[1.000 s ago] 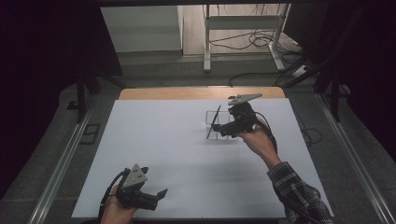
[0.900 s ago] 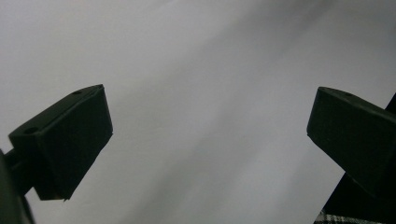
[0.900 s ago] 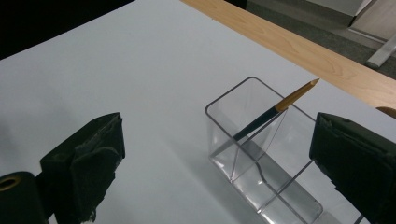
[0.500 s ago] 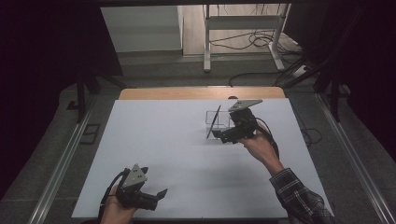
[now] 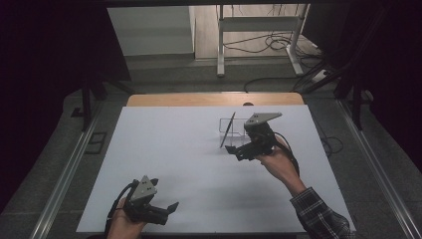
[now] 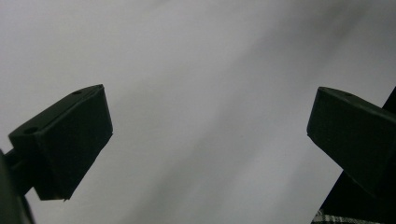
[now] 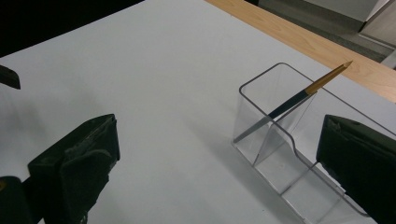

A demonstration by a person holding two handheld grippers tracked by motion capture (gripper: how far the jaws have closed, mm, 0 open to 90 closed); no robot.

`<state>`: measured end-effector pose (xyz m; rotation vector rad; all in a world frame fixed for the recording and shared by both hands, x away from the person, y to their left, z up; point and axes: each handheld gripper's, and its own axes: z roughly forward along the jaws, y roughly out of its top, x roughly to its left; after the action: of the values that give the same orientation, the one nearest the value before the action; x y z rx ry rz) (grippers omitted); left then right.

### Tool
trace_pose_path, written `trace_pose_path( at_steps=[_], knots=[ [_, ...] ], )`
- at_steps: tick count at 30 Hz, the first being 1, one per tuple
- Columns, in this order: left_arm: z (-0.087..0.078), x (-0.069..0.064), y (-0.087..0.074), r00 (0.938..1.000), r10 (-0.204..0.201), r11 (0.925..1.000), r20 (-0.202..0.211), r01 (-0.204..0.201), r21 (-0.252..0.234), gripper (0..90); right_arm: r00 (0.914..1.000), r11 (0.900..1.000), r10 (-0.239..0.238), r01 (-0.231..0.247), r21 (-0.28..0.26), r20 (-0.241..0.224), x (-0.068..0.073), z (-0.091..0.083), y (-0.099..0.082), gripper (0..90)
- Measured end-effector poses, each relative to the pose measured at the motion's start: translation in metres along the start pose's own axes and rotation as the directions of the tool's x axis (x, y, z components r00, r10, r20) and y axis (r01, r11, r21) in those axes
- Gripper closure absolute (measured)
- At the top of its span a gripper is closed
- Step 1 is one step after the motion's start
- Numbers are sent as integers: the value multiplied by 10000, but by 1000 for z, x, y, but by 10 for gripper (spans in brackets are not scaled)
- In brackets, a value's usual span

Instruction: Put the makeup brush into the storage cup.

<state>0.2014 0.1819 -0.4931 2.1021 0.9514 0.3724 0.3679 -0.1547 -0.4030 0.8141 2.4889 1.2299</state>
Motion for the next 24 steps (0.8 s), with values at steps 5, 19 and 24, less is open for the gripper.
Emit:
trace_pose_path(
  at_steps=[5,19,24],
  knots=[
    [0,0,0,10000,22,10000,39,-22,-12,5,9999,9999,-110,110,-11,32,5,-2,-5,0],
    [0,1,0,10000,3,10000,57,-2,-31,2,9998,10000,-53,54,-36,205,12,-4,-28,0],
    [0,1,0,10000,-6,10000,62,6,-51,2,9998,10000,58,-58,5,167,14,-3,-36,0]
  ],
)
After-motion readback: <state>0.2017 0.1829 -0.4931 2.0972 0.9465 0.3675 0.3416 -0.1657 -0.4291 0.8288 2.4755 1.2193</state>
